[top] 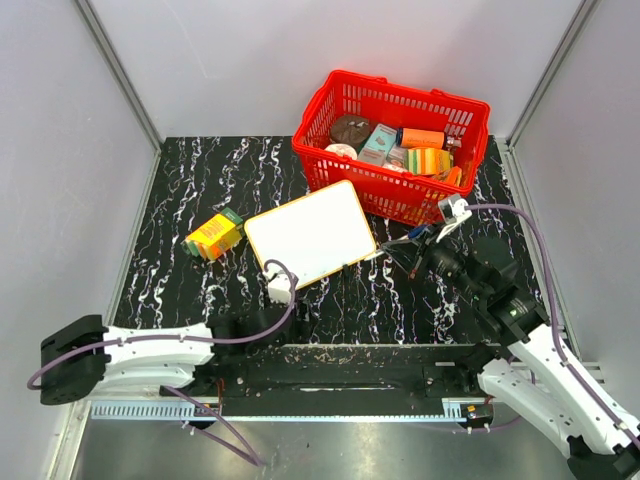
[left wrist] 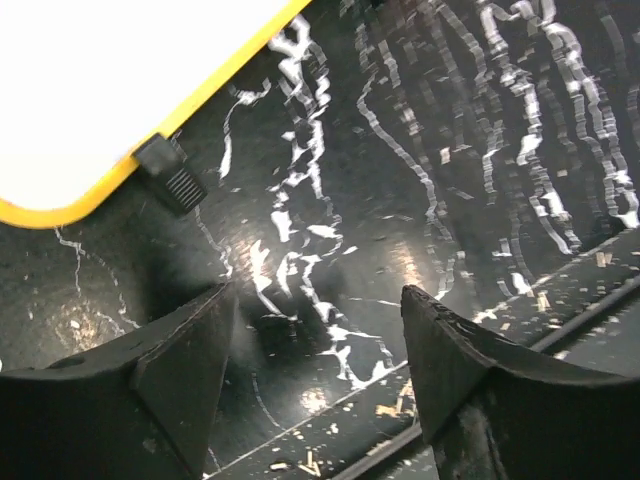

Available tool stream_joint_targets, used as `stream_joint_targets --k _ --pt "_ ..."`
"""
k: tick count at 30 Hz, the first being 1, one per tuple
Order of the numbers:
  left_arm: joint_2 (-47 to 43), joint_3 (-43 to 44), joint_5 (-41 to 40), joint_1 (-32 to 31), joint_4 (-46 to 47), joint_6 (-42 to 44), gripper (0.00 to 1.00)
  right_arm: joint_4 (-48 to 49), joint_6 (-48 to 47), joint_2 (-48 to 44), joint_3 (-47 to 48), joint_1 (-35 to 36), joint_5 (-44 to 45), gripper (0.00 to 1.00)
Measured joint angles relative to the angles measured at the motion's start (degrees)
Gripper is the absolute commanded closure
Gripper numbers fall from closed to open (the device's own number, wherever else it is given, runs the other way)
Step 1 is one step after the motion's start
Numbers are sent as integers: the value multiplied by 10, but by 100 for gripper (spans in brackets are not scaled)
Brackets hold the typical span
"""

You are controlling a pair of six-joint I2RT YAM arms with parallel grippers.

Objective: Write a sentence on the whiteboard
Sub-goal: Adjust the whiteboard stand at the center of the board.

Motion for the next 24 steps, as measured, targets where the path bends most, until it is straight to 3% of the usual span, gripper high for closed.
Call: stream_joint_targets --k 2,5,8,10,16,24 --pt "-31 19 -1 -12 -35 13 13 5 0 7 0 0 -3 100" --pt "-84 40 -6 -14 -68 30 2 14 0 16 0 0 -5 100" --pt "-142 62 -1 1 -93 54 2 24 -2 26 -1 0 -9 100" --pt "-167 79 20 43 -102 73 2 32 -3 34 -1 0 -9 100" --pt "-170 144 166 247 -121 127 1 47 -5 74 -1 0 -9 100" --pt "-122 243 303 416 -137 177 1 33 -7 114 2 0 -7 100"
